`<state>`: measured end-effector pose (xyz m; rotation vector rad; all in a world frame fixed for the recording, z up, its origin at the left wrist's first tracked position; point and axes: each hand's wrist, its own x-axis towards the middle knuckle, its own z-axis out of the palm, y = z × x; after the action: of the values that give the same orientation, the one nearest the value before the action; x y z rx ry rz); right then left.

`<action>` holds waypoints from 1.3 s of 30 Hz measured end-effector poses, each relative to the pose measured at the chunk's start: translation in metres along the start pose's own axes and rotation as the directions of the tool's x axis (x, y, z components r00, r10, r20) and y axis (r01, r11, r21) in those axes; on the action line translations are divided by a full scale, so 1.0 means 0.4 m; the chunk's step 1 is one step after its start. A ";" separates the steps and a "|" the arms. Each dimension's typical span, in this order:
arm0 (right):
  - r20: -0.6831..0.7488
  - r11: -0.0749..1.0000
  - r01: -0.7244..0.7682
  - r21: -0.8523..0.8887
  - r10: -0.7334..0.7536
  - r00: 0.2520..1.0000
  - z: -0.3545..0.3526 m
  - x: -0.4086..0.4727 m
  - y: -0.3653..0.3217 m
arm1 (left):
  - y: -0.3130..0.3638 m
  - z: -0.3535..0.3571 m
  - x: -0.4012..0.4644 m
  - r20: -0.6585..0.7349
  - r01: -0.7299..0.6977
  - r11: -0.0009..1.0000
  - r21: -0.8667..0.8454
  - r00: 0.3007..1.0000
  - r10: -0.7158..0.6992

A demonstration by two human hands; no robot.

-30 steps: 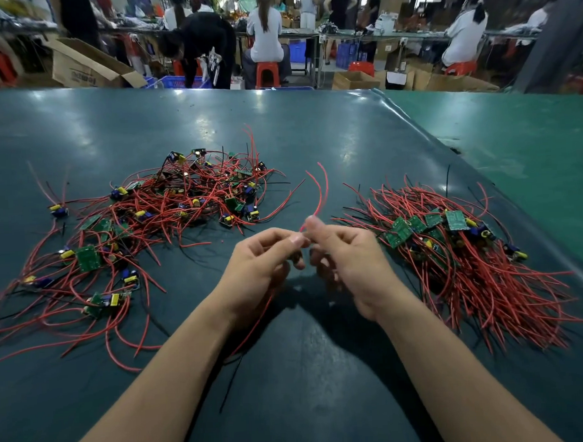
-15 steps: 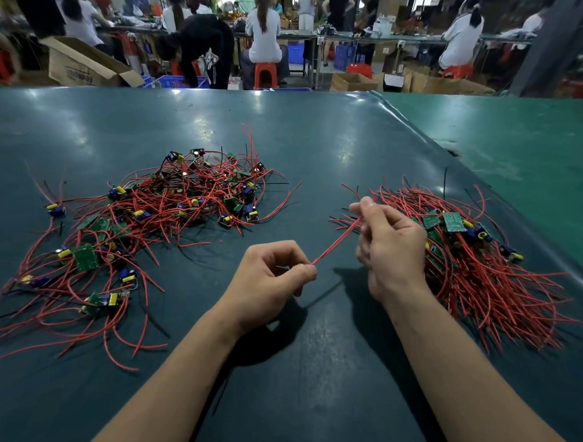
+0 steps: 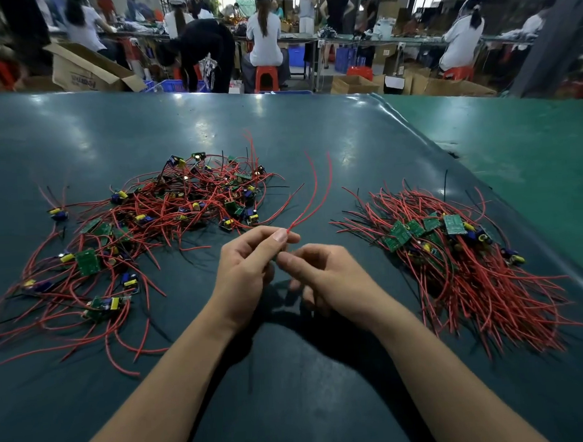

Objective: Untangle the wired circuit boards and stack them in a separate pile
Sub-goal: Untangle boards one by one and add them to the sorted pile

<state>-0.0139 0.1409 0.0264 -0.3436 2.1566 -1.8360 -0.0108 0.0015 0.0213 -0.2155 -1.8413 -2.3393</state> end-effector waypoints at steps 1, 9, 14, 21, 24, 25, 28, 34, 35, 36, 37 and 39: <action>0.012 1.000 0.013 -0.014 -0.013 1.000 0.002 -0.002 -0.001 | 0.003 -0.003 0.001 0.012 0.007 0.999 -0.036 1.000 -0.006; 0.130 0.974 -0.075 0.213 0.048 0.990 0.006 -0.004 -0.008 | -0.004 0.010 -0.006 0.034 0.004 0.997 -0.083 0.999 -0.001; 0.044 0.963 -0.119 0.241 0.112 0.993 0.020 -0.003 -0.001 | -0.019 0.034 -0.013 0.012 0.014 1.000 -0.017 1.000 -0.014; -0.158 0.948 -0.046 0.314 0.100 0.982 0.043 0.005 0.009 | -0.050 0.049 -0.006 -0.158 0.008 0.989 0.148 0.987 0.016; -0.191 0.943 -0.050 0.328 0.118 0.974 0.028 0.010 0.011 | -0.050 0.049 0.000 -0.170 -0.035 0.982 0.184 0.983 0.067; -0.203 0.943 -0.040 0.330 0.112 0.973 0.022 0.011 0.008 | -0.047 0.047 0.005 -0.192 -0.051 0.982 0.184 0.978 0.087; -0.315 0.907 0.070 0.415 0.070 0.947 0.004 0.014 -0.008 | -0.035 0.023 0.028 -0.316 -0.067 0.983 0.168 0.941 0.118; -0.680 0.683 0.515 0.518 -0.037 0.732 -0.066 0.014 -0.043 | -0.023 -0.017 0.043 -0.480 -0.051 0.986 0.160 0.868 0.123; -0.719 0.635 0.570 0.522 -0.032 0.694 -0.077 0.013 -0.046 | -0.023 -0.018 0.044 -0.491 -0.047 0.985 0.163 0.863 0.122; -0.748 0.586 0.610 0.533 -0.011 0.664 -0.085 0.012 -0.047 | -0.024 -0.019 0.044 -0.497 -0.045 0.985 0.166 0.859 0.123; -0.762 0.536 0.633 0.558 0.030 0.647 -0.093 0.012 -0.045 | -0.024 -0.020 0.044 -0.500 -0.042 0.985 0.168 0.857 0.122; -0.750 0.444 0.636 0.632 0.140 0.647 -0.098 0.014 -0.039 | -0.024 -0.021 0.043 -0.500 -0.037 0.985 0.169 0.858 0.118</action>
<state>-0.0336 0.1725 0.0473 0.3903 1.0432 -3.4191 -0.0297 -0.0050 0.0140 0.3166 -1.6874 -1.9343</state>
